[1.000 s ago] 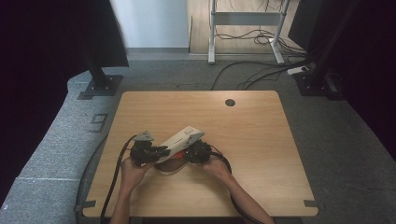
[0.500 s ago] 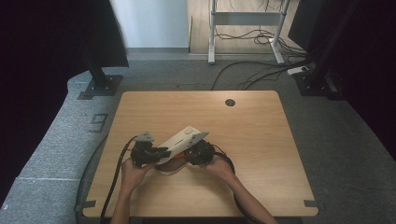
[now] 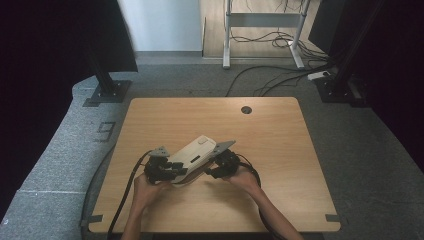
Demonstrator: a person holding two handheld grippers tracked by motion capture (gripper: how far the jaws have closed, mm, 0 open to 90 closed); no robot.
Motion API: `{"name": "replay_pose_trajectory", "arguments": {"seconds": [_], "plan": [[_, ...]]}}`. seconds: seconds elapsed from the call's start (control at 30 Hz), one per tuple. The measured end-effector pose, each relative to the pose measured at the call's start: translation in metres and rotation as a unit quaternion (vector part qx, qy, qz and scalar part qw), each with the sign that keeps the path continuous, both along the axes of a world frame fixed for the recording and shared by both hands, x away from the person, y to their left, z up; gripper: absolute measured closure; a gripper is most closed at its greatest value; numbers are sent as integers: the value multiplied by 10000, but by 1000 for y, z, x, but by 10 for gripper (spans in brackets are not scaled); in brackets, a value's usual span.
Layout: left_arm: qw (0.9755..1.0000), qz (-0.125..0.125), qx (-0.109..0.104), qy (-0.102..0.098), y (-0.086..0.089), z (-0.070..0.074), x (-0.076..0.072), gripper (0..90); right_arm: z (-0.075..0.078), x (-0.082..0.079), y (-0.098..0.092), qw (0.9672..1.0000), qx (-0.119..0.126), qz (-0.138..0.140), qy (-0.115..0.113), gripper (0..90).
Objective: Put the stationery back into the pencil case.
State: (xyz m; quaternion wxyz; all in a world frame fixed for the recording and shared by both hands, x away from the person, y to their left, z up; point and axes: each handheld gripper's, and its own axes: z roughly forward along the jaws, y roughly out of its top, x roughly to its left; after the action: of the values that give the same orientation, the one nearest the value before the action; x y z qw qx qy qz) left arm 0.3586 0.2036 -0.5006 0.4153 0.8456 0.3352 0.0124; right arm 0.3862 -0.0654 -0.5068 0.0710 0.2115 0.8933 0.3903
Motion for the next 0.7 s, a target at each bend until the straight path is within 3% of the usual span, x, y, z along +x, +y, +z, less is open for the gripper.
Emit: {"name": "replay_pose_trajectory", "arguments": {"seconds": [0.13,0.3,0.53,0.7], "plan": [[10000,-66,60,-17,-4,-6,-2,571,1,-1,-5,10000,11,-9,-24,450],[9999,-94,-65,-103,-5,-11,-4,494,0,0,-9,10000,32,-67,24,419],[9989,66,265,-384,-8,-5,-10,284,2,-2,-10,9999,-7,-132,-8,344],[9987,89,239,-441,-6,1,-14,223,4,-4,-15,9998,-4,-193,-8,295]]}}
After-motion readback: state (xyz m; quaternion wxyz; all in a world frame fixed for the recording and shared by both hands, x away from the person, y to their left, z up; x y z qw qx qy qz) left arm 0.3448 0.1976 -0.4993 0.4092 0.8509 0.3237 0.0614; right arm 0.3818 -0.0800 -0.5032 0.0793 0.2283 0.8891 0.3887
